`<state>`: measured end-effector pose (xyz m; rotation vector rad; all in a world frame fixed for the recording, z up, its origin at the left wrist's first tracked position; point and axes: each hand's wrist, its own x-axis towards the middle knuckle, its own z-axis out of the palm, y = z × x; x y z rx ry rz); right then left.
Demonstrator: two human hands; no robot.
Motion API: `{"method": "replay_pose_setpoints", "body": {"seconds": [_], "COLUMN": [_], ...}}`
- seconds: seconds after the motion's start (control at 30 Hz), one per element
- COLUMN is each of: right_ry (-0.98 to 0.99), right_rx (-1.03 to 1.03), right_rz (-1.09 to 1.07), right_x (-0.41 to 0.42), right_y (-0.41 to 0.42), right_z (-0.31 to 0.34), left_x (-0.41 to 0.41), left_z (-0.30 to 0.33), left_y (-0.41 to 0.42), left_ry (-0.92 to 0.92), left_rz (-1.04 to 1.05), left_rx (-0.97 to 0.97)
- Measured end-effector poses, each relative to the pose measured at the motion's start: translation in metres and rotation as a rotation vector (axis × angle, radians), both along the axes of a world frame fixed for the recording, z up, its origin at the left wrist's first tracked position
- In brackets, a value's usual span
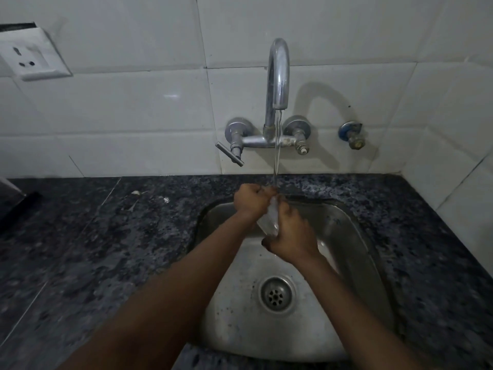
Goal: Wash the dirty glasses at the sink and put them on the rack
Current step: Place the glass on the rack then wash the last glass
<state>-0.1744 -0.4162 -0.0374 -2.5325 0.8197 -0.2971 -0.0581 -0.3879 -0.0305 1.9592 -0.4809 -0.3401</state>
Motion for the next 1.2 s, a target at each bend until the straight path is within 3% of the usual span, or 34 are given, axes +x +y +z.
{"method": "replay_pose_setpoints", "body": {"seconds": [0.07,0.2,0.27,0.33,0.37,0.47,0.5,0.57,0.63,0.73,0.77,0.83,0.87,0.97,1.0,1.07,1.2], "right_ry": [-0.081,-0.301,-0.29,-0.264,-0.223,0.063,0.083,0.021,-0.146,-0.327,-0.335,-0.325,-0.309,-0.12,-0.049,-0.015,-0.251], "right_rx": [0.163,1.137,1.301,1.144,0.916,-0.042,-0.15,-0.112,0.25,1.259,1.383,1.298,1.129,0.325,0.148,0.051,0.195], "right_rz": [0.09,0.089,0.057,0.031,0.025,0.032,0.028,0.067,0.105,0.078,0.108,0.102,0.064,-0.068,-0.085,-0.096,-0.143], "right_x": [-0.003,-0.015,-0.019,-0.019,-0.019,-0.016,-0.016,-0.017,-0.018,-0.025,-0.026,-0.026,-0.023,-0.011,-0.008,-0.008,-0.013], "right_y": [-0.008,-0.027,-0.026,-0.02,-0.015,0.002,0.004,0.001,-0.013,-0.021,-0.019,-0.015,-0.011,-0.005,-0.006,-0.012,-0.024], "right_z": [-0.004,-0.011,-0.011,-0.007,-0.003,-0.002,-0.007,-0.013,-0.016,-0.009,-0.008,-0.006,-0.006,-0.01,-0.014,-0.02,-0.018], "left_x": [0.0,-0.003,-0.006,-0.004,-0.003,-0.006,-0.007,-0.008,-0.007,-0.011,-0.013,-0.012,-0.011,-0.008,-0.007,-0.005,-0.007], "left_z": [-0.001,-0.004,-0.007,-0.005,-0.001,0.008,0.008,0.009,0.007,0.007,0.007,0.009,0.012,0.023,0.023,0.022,0.02], "left_y": [0.003,0.014,0.014,0.01,0.008,-0.002,-0.003,-0.001,0.005,0.014,0.016,0.014,0.012,0.003,0.001,0.001,0.014], "left_ry": [0.064,0.297,0.295,0.246,0.201,-0.032,-0.097,-0.126,0.043,0.244,0.249,0.209,0.166,-0.074,-0.105,-0.077,-0.024], "left_rz": [0.049,-0.021,-0.076,-0.129,-0.148,-0.164,-0.15,-0.148,-0.147,-0.221,-0.257,-0.295,-0.303,-0.282,-0.277,-0.271,-0.292], "left_rx": [-0.108,-0.437,-0.436,-0.317,-0.217,0.123,0.14,0.05,-0.155,-0.352,-0.355,-0.298,-0.23,0.119,0.174,0.128,-0.241]}}
